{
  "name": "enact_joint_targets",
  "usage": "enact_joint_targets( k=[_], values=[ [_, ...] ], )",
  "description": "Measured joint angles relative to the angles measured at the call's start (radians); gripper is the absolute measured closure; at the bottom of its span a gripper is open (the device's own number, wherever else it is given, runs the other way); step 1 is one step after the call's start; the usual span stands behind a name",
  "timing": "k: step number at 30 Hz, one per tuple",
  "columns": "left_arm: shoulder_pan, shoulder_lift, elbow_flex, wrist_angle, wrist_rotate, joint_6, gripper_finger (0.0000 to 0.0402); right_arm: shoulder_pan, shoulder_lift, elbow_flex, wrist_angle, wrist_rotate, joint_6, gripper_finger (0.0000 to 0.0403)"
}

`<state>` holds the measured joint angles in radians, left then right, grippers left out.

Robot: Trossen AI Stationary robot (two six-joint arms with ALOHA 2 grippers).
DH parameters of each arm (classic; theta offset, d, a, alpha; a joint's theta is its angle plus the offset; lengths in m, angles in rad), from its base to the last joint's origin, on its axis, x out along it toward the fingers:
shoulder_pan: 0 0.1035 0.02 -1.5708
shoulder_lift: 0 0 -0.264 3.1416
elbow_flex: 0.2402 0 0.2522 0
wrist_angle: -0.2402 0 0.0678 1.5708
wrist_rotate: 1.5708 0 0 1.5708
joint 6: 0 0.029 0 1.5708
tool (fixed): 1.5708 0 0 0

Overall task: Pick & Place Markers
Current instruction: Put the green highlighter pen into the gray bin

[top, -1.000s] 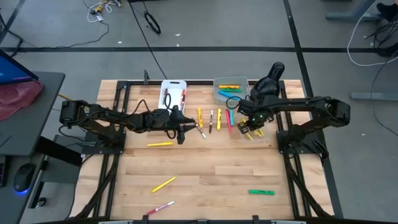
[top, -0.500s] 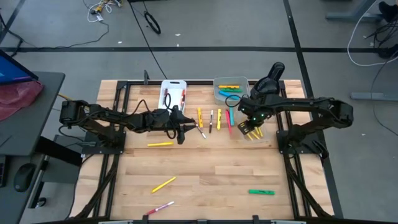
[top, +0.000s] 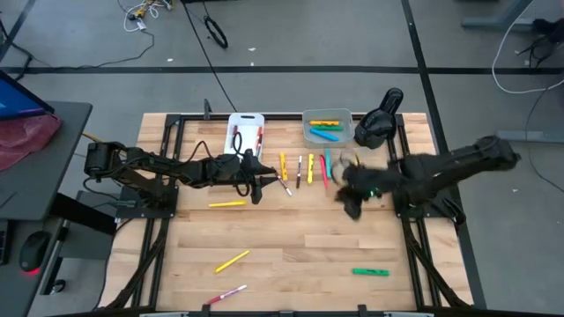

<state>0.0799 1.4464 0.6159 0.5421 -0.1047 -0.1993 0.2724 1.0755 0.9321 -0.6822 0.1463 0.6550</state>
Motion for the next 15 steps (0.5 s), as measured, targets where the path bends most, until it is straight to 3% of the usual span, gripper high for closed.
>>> enact_joint_targets(
  k=[4, 7, 11, 15],
  values=[
    [0.0, 0.0, 0.0, 0.01, 0.0, 0.0, 0.0268, 0.228, 0.044, 0.0, 0.11, 0.052, 0.026, 0.031],
    [0.0, 0.0, 0.0, 0.016, 0.0, 0.0, 0.0268, 0.336, 0.078, 0.0, 0.119, 0.068, 0.063, 0.0318],
    [0.0, 0.0, 0.0, 0.03, -0.014, 0.001, 0.0268, 0.424, 0.13, -0.014, 0.174, 0.056, 0.137, 0.0324],
    [0.0, 0.0, 0.0, 0.032, -0.033, 0.001, 0.0268, 0.43, 0.193, -0.016, 0.224, 0.052, 0.143, 0.032]
  ],
)
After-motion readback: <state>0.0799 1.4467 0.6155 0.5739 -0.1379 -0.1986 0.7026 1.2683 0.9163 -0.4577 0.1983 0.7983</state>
